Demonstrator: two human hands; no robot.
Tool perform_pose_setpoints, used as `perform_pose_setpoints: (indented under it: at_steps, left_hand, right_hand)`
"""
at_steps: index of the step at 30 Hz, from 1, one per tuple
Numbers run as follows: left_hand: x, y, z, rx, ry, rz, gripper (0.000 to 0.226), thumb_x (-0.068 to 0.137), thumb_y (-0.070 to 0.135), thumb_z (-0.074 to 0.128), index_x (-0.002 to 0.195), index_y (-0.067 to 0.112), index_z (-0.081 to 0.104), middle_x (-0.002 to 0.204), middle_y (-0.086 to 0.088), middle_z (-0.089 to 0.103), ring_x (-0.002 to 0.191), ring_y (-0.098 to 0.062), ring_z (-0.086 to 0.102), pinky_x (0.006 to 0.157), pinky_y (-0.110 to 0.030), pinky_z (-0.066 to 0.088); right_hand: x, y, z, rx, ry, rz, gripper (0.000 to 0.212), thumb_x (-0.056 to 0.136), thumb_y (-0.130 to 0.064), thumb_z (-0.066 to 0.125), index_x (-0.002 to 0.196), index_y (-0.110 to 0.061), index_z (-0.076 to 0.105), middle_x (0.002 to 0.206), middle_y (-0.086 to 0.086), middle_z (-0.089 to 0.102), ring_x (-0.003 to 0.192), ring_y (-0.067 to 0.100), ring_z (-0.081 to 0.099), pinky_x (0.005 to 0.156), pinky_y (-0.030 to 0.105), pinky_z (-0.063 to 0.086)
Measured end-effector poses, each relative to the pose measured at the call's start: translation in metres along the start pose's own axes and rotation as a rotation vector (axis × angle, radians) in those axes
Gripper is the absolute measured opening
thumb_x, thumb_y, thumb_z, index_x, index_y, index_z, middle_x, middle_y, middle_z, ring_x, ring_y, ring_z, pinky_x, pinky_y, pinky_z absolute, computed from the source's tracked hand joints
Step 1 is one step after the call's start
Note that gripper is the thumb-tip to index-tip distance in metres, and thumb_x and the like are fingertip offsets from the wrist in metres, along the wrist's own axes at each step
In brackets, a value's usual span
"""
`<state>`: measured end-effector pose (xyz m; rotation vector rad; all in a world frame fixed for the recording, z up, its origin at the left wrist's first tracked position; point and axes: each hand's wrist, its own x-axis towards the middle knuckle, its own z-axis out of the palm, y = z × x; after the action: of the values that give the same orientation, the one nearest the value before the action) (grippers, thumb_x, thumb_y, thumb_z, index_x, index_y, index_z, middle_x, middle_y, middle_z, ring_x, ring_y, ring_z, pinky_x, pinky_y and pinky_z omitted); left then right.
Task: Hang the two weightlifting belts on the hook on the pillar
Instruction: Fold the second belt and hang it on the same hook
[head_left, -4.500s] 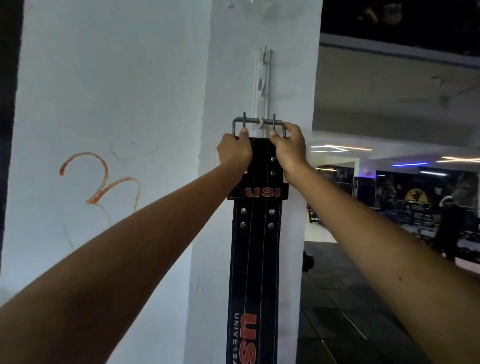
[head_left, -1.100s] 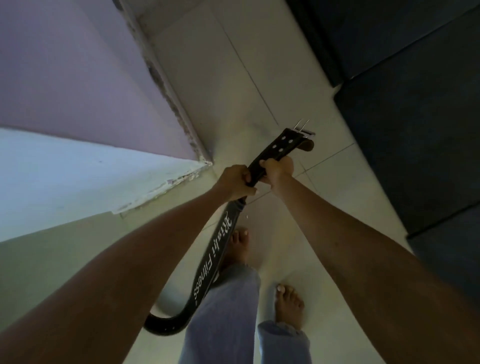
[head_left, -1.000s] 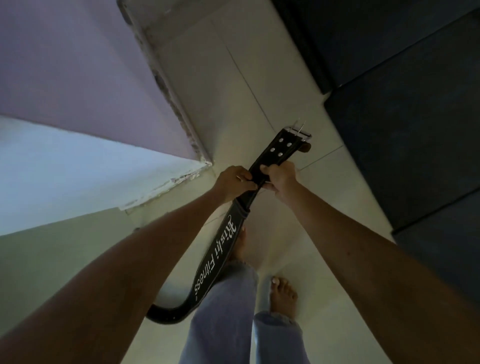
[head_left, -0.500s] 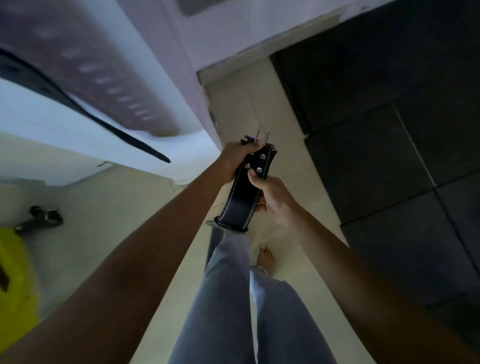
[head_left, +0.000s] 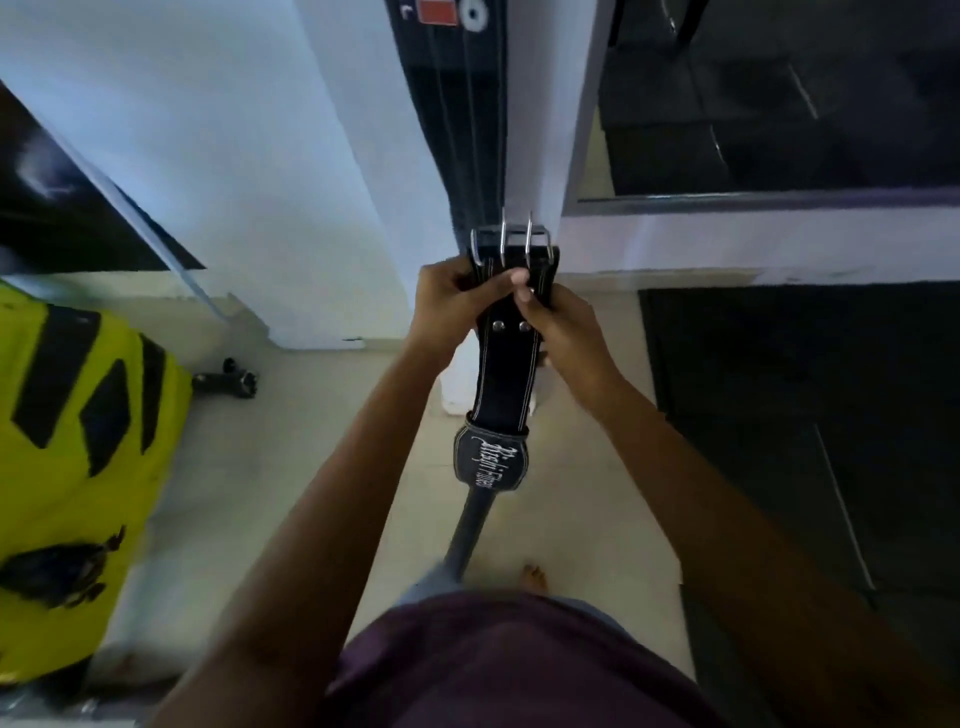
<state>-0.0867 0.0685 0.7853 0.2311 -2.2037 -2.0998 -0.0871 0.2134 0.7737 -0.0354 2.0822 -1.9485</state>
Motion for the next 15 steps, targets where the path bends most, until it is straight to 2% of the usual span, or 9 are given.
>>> perform_pose_setpoints:
  at_steps: [1,3,5,8,11,13,15]
  left_hand:
    - [-0.004,0.013,-0.011,-0.019,0.032,0.028,0.01,0.074,0.012,0.081,0.069,0.013,0.073,0.067,0.0,0.073,0.066,-0.017,0.07,0.065,-0.032,0.057]
    - [-0.01,0.032,-0.034,-0.07,0.097,0.081,0.009,0.072,0.009,0.082,0.07,0.008,0.073,0.069,-0.007,0.074,0.07,-0.023,0.07,0.07,-0.04,0.059]
    - [-0.016,0.046,-0.058,-0.115,0.167,0.132,0.011,0.072,0.008,0.082,0.067,0.013,0.074,0.068,-0.005,0.074,0.07,-0.024,0.07,0.07,-0.039,0.059]
    - [-0.026,0.053,-0.091,-0.171,0.184,0.154,0.007,0.074,0.007,0.081,0.078,0.006,0.076,0.072,-0.006,0.076,0.072,-0.025,0.072,0.071,-0.04,0.059]
    - [-0.039,0.048,-0.111,-0.172,0.193,0.139,0.015,0.074,0.007,0.08,0.085,0.0,0.074,0.075,-0.008,0.076,0.073,-0.024,0.071,0.069,-0.035,0.058]
    - [-0.046,0.041,-0.121,-0.187,0.189,0.115,0.015,0.074,0.008,0.08,0.085,0.0,0.075,0.076,-0.008,0.076,0.072,-0.023,0.071,0.069,-0.033,0.057]
    - [-0.053,0.036,-0.129,-0.2,0.175,0.103,0.022,0.074,0.009,0.08,0.091,-0.003,0.074,0.086,-0.018,0.076,0.078,-0.028,0.071,0.076,-0.041,0.059]
  right_hand:
    - [-0.002,-0.003,0.009,0.007,-0.036,-0.027,0.028,0.095,-0.033,0.06,0.11,-0.01,0.066,0.102,0.009,0.073,0.086,0.013,0.069,0.076,0.035,0.059]
    - [-0.012,0.002,0.028,-0.015,-0.13,-0.06,0.017,0.092,-0.025,0.066,0.106,-0.015,0.066,0.097,0.002,0.072,0.087,0.012,0.07,0.079,0.034,0.06]
    - [-0.028,0.019,0.047,-0.119,-0.224,-0.07,0.019,0.086,-0.022,0.072,0.104,-0.021,0.067,0.097,-0.002,0.072,0.087,0.011,0.07,0.081,0.03,0.056]
    - [-0.048,0.04,0.073,-0.209,-0.295,-0.056,0.022,0.083,-0.026,0.072,0.104,-0.022,0.068,0.101,0.002,0.075,0.094,0.019,0.072,0.09,0.046,0.057]
    - [-0.046,0.021,0.094,-0.17,-0.289,-0.052,0.014,0.086,-0.017,0.072,0.098,-0.012,0.069,0.104,0.024,0.073,0.095,0.026,0.069,0.095,0.051,0.054]
    - [-0.04,-0.011,0.106,-0.049,-0.225,-0.073,0.02,0.089,-0.02,0.068,0.097,-0.001,0.067,0.104,0.034,0.067,0.091,0.026,0.067,0.088,0.047,0.056]
    - [-0.031,-0.044,0.113,0.051,-0.147,-0.107,0.016,0.093,-0.024,0.063,0.093,-0.008,0.067,0.091,0.019,0.07,0.089,0.026,0.068,0.079,0.048,0.059]
